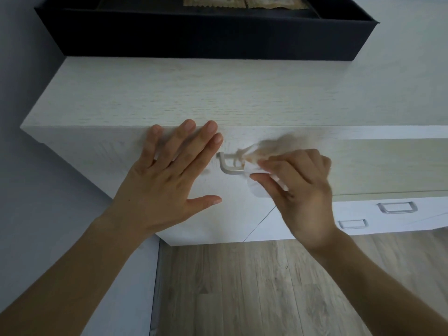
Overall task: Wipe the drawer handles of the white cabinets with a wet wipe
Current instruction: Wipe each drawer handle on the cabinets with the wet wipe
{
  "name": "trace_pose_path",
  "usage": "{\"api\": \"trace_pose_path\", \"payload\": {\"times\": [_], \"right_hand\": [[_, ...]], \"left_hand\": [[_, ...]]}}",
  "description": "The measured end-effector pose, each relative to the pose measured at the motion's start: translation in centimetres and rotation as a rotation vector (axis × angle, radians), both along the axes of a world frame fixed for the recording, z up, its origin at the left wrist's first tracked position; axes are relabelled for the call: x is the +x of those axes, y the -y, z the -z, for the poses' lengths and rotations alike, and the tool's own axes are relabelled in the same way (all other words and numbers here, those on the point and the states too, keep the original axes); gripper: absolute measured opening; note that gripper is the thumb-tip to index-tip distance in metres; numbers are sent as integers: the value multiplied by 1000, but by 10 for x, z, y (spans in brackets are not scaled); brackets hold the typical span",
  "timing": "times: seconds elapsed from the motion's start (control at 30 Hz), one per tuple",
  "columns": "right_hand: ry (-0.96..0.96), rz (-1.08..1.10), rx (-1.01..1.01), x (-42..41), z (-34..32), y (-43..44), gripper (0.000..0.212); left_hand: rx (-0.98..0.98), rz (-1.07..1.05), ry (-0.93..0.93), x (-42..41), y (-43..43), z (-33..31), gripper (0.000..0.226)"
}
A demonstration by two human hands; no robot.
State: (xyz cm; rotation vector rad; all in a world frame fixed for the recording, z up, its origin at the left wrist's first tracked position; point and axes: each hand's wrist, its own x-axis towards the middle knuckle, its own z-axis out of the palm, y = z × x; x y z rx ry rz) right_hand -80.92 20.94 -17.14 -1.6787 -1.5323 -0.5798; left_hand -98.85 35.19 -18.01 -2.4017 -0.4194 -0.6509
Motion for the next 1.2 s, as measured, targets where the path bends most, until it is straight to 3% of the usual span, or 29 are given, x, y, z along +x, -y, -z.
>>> {"api": "trace_pose_path", "payload": {"times": [0.23, 0.77, 0.9, 1.0, 1.1, 1.2], "right_hand": [[62, -96, 25, 0, -1, 1, 8], [55, -157, -42, -28, 3, -5, 19], [220, -142, -124, -13, 1, 16, 31], [235, -172, -141, -11, -8, 10, 51], [275, -155, -127, -3, -7, 4, 31], [267, -116, -135, 12, -5, 13, 29]], "left_hand": [[6, -1, 4, 0, 0, 0, 91], [-18, 9, 9, 0, 2, 1, 90], [3, 7, 2, -2, -1, -2, 90], [-2, 7, -7, -1, 0, -1, 92], [-3, 3, -5, -1, -1, 0, 92], [-12, 11, -5, -1, -1, -1, 92]]}}
